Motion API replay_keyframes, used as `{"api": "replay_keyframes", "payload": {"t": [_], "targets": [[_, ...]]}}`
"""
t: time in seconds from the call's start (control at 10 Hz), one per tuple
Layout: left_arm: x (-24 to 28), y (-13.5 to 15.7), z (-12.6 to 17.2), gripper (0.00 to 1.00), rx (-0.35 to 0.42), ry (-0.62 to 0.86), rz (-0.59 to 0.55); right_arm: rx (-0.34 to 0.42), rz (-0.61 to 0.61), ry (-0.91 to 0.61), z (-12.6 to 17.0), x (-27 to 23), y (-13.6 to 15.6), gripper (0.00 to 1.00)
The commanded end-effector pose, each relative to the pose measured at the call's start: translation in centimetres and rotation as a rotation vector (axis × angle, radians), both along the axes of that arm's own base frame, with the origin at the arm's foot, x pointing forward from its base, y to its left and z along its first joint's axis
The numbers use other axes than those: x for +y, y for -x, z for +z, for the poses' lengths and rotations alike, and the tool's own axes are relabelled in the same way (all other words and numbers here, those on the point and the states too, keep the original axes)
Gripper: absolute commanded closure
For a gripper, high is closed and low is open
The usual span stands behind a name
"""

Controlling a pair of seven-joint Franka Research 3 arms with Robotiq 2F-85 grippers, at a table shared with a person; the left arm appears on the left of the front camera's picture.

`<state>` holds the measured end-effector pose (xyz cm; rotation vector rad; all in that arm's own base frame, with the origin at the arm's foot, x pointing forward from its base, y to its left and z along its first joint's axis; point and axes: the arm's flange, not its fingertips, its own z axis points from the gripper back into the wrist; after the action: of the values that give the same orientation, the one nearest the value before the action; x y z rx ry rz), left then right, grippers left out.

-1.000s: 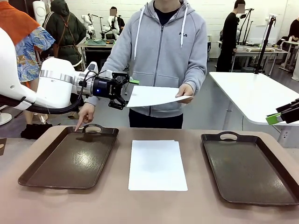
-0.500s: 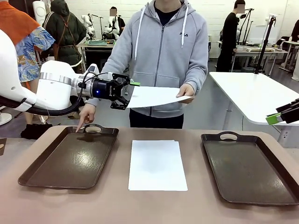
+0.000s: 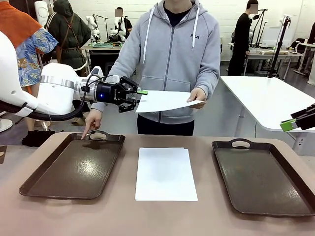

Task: Sort the A4 documents.
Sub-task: Receive the A4 Paper.

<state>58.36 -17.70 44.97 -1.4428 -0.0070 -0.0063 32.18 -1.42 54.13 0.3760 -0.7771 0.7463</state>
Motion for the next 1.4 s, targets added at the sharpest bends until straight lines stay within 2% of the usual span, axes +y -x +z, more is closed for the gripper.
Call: {"api": "replay_keyframes", "payload": {"t": [0.0, 0.2, 1.1, 1.3], "targets": [[-0.1, -0.4, 0.0, 0.89, -0.028, 0.015, 0.028, 0.004, 0.006, -0.010, -0.2, 0.0, -0.2, 0.00], [-0.3, -0.5, -0.3, 1.00, -0.013, 0.036, 0.033, 0.004, 0.006, -0.010, -0.2, 0.0, -0.2, 0.00], [-0.2, -0.2, -1.2, 1.00, -0.010, 0.037, 0.021, 0.004, 0.006, -0.010, -0.2, 0.0, -0.2, 0.00], [-0.2, 0.1, -0.7, 1.00, -0.008, 0.012, -0.061, 0.004, 0.006, -0.010, -0.2, 0.0, -0.2, 0.00]]}}
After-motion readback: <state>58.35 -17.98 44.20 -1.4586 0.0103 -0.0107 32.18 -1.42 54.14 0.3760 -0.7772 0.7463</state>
